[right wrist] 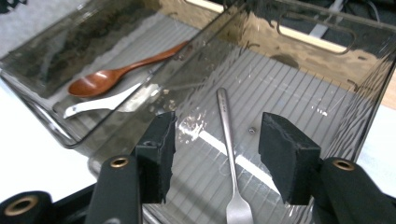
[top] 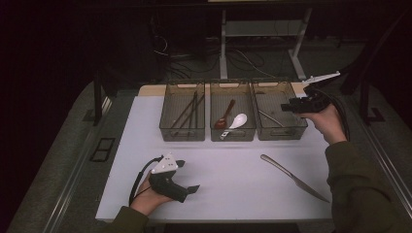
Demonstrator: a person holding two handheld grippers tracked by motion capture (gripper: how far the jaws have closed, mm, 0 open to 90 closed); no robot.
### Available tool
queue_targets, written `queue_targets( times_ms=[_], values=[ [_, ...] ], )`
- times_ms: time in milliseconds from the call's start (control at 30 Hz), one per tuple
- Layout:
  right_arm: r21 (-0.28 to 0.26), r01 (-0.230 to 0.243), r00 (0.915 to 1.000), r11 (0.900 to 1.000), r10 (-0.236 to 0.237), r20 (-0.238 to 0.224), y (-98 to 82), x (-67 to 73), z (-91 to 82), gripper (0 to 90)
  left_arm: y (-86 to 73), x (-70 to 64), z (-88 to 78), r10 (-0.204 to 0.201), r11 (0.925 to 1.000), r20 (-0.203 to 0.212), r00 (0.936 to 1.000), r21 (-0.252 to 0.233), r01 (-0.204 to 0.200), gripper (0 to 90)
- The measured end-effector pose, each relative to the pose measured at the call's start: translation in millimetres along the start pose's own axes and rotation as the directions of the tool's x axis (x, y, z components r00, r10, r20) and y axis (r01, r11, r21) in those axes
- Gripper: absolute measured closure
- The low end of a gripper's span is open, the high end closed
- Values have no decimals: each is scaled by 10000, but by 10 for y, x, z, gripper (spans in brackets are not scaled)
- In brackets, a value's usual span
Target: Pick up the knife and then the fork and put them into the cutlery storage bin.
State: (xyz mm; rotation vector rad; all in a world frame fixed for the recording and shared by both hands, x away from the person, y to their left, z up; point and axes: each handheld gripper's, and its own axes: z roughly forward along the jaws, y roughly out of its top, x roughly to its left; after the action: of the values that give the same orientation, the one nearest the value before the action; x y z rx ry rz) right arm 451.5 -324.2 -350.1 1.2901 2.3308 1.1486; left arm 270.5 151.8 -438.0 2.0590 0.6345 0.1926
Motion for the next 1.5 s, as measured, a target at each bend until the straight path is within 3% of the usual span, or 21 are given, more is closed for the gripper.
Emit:
queue_targets(
  times_ms=[367,700,1000,1500],
  values=[
    [-680,144,9996,9976,-161,-245,-150,136,-203,422,-9,18,-1,-46,10000,-48,10000,67,46,0],
    [-941,214,9978,9953,-272,-608,-427,285,-292,414,-27,23,-15,31,10000,-214,9998,-9,-32,0],
    [-879,441,9957,9952,-509,-770,-600,399,-320,412,-29,28,-26,15,10000,-269,9996,-64,-17,0],
    [-324,673,9937,9972,-699,-877,-920,569,-387,411,-20,20,-33,68,10000,-231,9997,-59,-70,0]
  ],
)
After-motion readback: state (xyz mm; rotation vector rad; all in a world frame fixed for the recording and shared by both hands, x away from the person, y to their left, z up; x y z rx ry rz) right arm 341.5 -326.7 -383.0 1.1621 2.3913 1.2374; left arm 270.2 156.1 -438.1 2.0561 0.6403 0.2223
